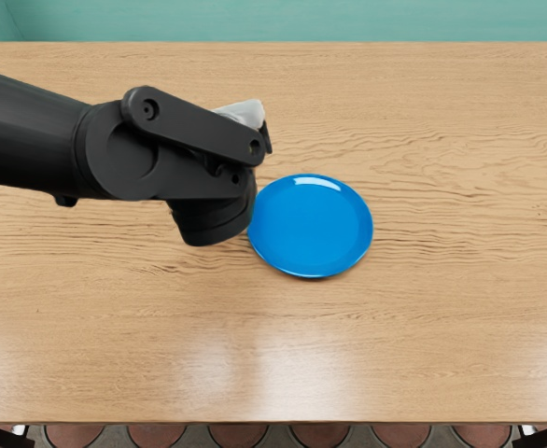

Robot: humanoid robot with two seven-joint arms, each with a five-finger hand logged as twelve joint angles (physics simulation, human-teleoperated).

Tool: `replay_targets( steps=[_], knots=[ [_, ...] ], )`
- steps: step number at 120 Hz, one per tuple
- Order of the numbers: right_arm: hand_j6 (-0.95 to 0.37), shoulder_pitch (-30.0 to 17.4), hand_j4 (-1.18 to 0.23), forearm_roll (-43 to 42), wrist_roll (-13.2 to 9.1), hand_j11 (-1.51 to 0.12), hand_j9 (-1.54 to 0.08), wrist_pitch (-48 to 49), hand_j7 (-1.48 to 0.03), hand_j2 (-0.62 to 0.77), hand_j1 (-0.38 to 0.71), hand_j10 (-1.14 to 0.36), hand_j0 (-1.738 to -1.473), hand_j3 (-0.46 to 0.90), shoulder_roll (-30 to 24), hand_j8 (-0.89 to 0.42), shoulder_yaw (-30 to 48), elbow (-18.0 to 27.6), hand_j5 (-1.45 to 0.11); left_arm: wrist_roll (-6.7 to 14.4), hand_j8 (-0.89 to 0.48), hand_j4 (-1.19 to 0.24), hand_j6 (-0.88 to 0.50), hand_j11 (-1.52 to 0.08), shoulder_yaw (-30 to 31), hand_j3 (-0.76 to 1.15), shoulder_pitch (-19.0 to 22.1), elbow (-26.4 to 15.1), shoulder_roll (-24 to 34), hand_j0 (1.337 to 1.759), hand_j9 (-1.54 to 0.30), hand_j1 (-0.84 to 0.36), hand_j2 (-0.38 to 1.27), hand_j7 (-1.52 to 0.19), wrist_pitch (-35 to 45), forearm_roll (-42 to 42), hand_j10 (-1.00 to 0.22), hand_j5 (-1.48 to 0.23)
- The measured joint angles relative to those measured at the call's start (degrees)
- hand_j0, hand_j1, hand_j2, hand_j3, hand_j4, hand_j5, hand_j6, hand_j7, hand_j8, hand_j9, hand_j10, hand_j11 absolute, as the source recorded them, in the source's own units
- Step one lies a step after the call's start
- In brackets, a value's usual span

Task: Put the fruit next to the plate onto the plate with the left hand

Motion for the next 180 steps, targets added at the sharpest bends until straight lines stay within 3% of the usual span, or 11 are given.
replay_targets(
  steps=[17, 46, 96, 138, 180],
  knots=[
    [-0.04, 0.00, -0.04, -0.01, -0.01, -0.05, -0.05, 0.00, -0.05, -0.01, -0.30, -0.04, -1.658, 0.00, 0.00, -0.04, 0.00, 0.00, -0.05, 0.01, -0.40, -0.63, -0.54, -0.86, -1.67, 0.00, -1.58, 0.00, 0.00, 1.654, -0.87, -0.29, 0.14, -0.88, -0.01, -0.96, -0.52, -0.87],
    [-0.04, 0.00, -0.04, -0.02, -0.01, -0.05, -0.05, 0.00, -0.05, -0.01, -0.30, -0.04, -1.658, 0.00, 0.00, -0.04, 0.00, 0.00, -0.05, 0.02, -0.39, -0.63, -0.54, -0.85, -5.29, 0.00, -0.68, -1.60, 0.00, 1.655, -0.87, -0.30, 0.19, -0.88, 0.00, -1.87, -0.52, -0.88],
    [-0.04, 0.00, -0.04, 0.00, 0.00, -0.05, -0.05, 0.00, -0.05, -0.01, -0.30, -0.04, -1.658, 0.00, 0.00, -0.04, 0.00, 0.00, -0.05, -0.01, -0.39, -0.64, -0.54, -0.86, -10.28, 0.00, 4.92, -2.92, 0.00, 1.655, -0.86, -0.31, 0.21, -0.88, -0.01, 0.71, -0.52, -0.87],
    [-0.04, 0.00, -0.04, -0.02, 0.00, -0.05, -0.05, 0.00, -0.05, -0.01, -0.30, -0.04, -1.658, 0.00, 0.00, -0.04, 0.00, 0.00, -0.05, -0.02, -0.41, -0.63, -0.57, -0.85, -13.03, 0.00, 9.95, -0.89, 0.00, 1.656, -0.85, -0.32, 0.25, -0.87, -0.01, 5.38, -0.53, -0.87],
    [-0.04, 0.00, -0.04, -0.01, 0.00, -0.05, -0.05, 0.00, -0.05, -0.01, -0.30, -0.04, -1.658, 0.00, 0.00, -0.04, 0.00, -0.01, -0.05, -0.02, -0.43, -0.48, -0.47, -0.64, -14.13, 0.00, 11.04, 0.13, 0.00, 1.658, -0.64, -0.21, 0.13, -0.64, 0.05, 7.30, -0.46, -0.64]
  ],
)
